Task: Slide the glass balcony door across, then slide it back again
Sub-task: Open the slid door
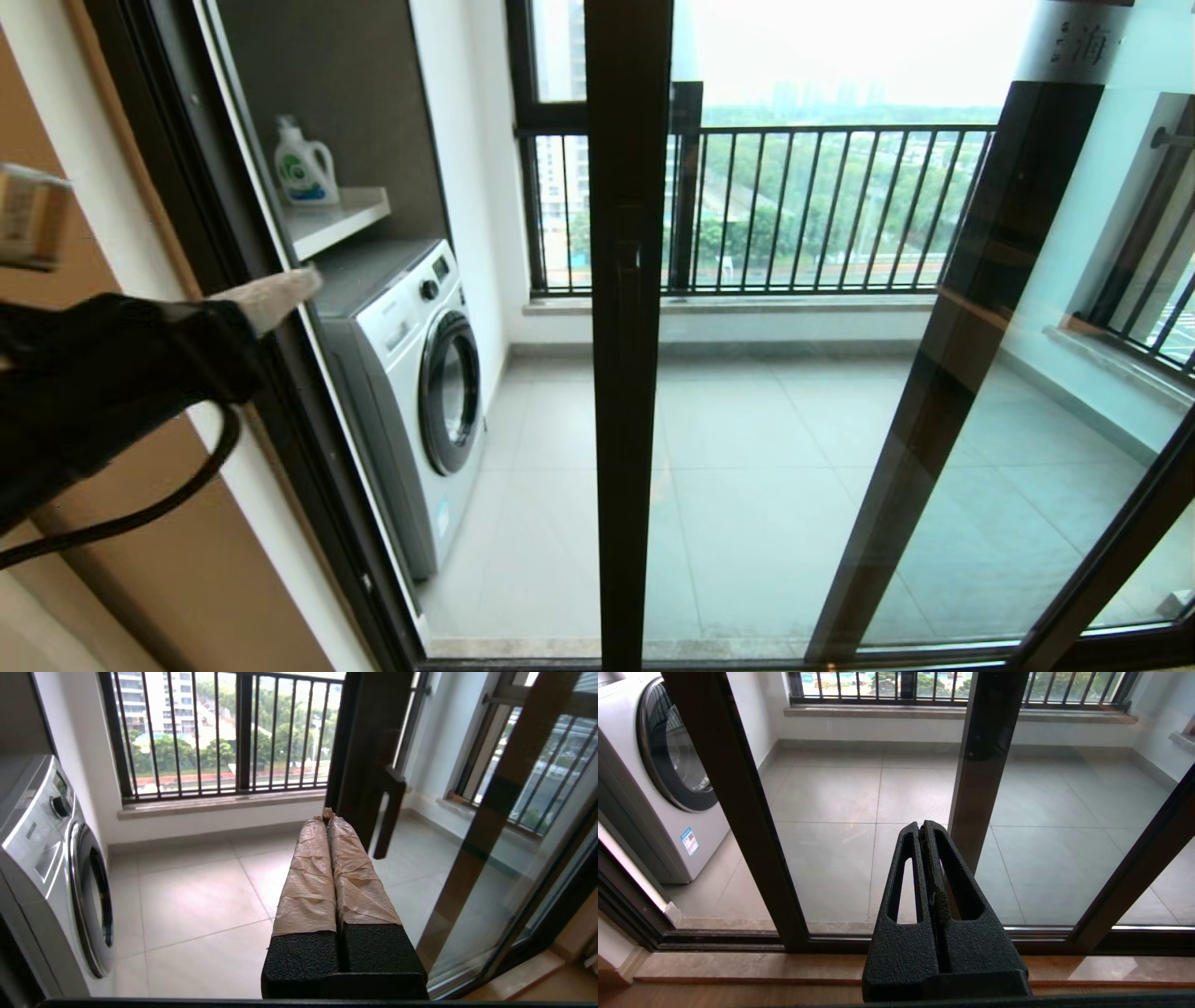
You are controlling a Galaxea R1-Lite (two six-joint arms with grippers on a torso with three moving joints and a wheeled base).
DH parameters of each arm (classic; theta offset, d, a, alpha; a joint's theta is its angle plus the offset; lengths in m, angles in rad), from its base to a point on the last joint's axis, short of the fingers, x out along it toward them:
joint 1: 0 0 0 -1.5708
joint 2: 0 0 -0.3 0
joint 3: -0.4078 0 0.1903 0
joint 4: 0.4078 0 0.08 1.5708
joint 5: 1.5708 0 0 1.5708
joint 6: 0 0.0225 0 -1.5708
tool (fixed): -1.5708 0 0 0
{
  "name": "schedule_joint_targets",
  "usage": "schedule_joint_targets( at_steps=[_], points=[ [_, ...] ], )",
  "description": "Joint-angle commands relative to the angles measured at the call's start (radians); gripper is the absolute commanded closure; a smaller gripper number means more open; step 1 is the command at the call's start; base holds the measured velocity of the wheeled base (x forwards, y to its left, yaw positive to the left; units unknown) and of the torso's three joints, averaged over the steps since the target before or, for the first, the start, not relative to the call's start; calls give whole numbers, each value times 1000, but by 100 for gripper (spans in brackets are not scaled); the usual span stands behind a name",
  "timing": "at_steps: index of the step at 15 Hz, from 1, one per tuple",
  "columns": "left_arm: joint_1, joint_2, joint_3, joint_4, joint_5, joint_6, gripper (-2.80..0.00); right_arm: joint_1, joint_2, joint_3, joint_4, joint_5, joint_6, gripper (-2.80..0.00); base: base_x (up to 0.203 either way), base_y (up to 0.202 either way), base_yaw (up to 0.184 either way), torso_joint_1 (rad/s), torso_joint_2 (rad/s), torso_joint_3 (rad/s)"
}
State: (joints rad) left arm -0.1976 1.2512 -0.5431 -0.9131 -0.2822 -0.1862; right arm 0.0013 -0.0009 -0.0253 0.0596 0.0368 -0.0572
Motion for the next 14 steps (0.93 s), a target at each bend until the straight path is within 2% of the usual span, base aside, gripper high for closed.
schedule_joint_targets(
  at_steps=[1,3,5,6,7,9,10,11,12,13,14],
  points=[
    [28,-396,52,160,-22,-14,0,0,0,0,0,1,-1,0,0,0,0,0,0,0],
    [34,-683,59,423,-49,-27,0,0,1,-1,0,0,-1,0,0,0,0,0,0,0],
    [34,-893,40,688,-57,-32,0,0,1,1,0,0,-1,0,0,0,0,0,0,0],
    [33,-946,27,803,-26,-30,0,1,0,-1,0,0,0,0,0,0,0,0,0,0],
    [33,-968,19,912,61,5,0,0,0,0,0,0,-1,0,0,0,0,0,0,0],
    [53,-965,9,1015,322,169,0,0,1,1,0,0,0,0,0,0,0,0,0,0],
    [67,-964,3,1038,437,229,0,0,0,-1,0,0,-1,0,0,0,0,0,0,0],
    [81,-963,-8,1054,484,269,0,2,1,1,0,0,-1,0,0,0,0,0,0,0],
    [126,-969,-18,1055,479,271,0,0,-1,1,0,0,-1,0,0,0,0,0,0,0],
    [181,-992,-17,1055,450,280,0,0,0,0,0,0,-1,0,0,0,0,0,0,0],
    [202,-1039,8,1056,399,298,0,0,0,0,0,0,-1,0,0,0,0,0,0,0]
  ],
)
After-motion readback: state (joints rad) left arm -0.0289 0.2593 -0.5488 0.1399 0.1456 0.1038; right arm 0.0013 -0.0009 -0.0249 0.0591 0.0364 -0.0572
